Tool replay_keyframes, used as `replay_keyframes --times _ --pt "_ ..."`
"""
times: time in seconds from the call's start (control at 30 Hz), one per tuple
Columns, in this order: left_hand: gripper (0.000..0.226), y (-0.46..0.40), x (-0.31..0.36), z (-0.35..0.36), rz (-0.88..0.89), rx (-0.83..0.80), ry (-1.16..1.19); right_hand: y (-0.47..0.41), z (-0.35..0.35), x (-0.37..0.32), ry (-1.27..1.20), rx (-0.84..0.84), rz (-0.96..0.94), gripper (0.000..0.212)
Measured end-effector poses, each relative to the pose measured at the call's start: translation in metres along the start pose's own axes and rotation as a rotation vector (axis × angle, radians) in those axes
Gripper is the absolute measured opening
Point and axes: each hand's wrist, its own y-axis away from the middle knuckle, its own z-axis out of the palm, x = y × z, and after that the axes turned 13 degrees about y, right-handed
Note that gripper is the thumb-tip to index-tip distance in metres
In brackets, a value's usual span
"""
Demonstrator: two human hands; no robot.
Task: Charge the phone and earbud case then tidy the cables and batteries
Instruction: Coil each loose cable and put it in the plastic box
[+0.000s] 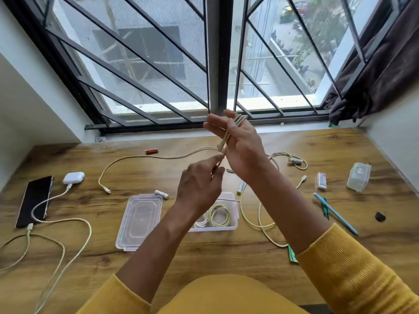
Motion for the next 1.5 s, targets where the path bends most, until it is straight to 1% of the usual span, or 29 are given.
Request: replay_keyframes --times 0.07,0.1,0.17,0.23,0.33,0.4,0.47,0.6,0.8,0.97,1.0,1.07,1.13,1.17,1.23,1.3,1.4,1.5 --pt "0.04 0.0 0.005 -0.002 -0.023 -0.047 0.023 0.0 -0.002 0.006 0.05 0.074 -0.022 0.019" --pt "0.038 -0.001 0.008 -0.004 -0.031 -0.063 0.047 0.0 -0.002 0.008 0.112 0.106 -0.044 0.019" --pt "0.03 -0.006 0.009 -0.01 -0.063 -0.08 0.164 0.002 -0.005 0.012 0.32 0.151 -0.11 0.02" --pt "0.028 -0.014 0.007 -0.02 -0.103 -0.077 0.276 0.005 -0.008 0.015 0.518 0.135 -0.173 0.022" --pt "0.029 -0.029 0.005 -0.036 -0.117 -0.055 0.329 0.008 -0.011 0.02 0.694 0.06 -0.282 0.023" --pt "0.026 -0.034 0.008 -0.043 -0.067 -0.04 0.291 0.007 -0.01 0.022 0.829 0.048 -0.343 0.024" --pt "0.029 -0.037 0.015 -0.049 0.014 -0.026 0.24 0.007 -0.01 0.023 0.935 0.045 -0.37 0.027" --pt "0.036 -0.042 0.023 -0.059 0.105 -0.011 0.272 0.007 -0.012 0.018 1.05 0.001 -0.319 0.022" --pt "0.032 -0.049 0.026 -0.065 0.233 -0.033 0.223 0.006 -0.014 0.003 1.036 -0.063 -0.215 0.014" --pt "0.031 -0.056 0.027 -0.071 0.317 -0.086 0.21 0.005 -0.016 -0.001 0.764 -0.197 -0.136 0.02" --pt "0.029 -0.058 0.026 -0.073 0.332 -0.099 0.204 0.005 -0.016 -0.002 0.734 -0.222 -0.125 0.024" --pt "0.022 -0.06 0.025 -0.075 0.368 -0.122 0.205 0.008 -0.015 -0.005 0.691 -0.268 -0.078 0.04" --pt "0.016 -0.063 0.024 -0.076 0.365 -0.123 0.231 0.013 -0.013 -0.007 0.657 -0.333 -0.007 0.056" --pt "0.014 -0.065 0.023 -0.077 0.351 -0.116 0.25 0.015 -0.012 -0.008 0.643 -0.37 0.023 0.06" --pt "0.012 -0.066 0.02 -0.078 0.307 -0.116 0.304 0.018 -0.011 -0.01 0.624 -0.425 0.063 0.056" --pt "0.011 -0.066 0.015 -0.081 0.261 -0.146 0.395 0.02 -0.01 -0.013 0.596 -0.46 0.076 0.044" --pt "0.015 -0.063 0.007 -0.083 0.174 -0.191 0.635 0.021 -0.006 -0.019 0.551 -0.482 0.072 0.03" --pt "0.021 -0.056 0.001 -0.08 0.112 -0.212 0.844 0.018 -0.002 -0.021 0.477 -0.52 0.066 0.028"
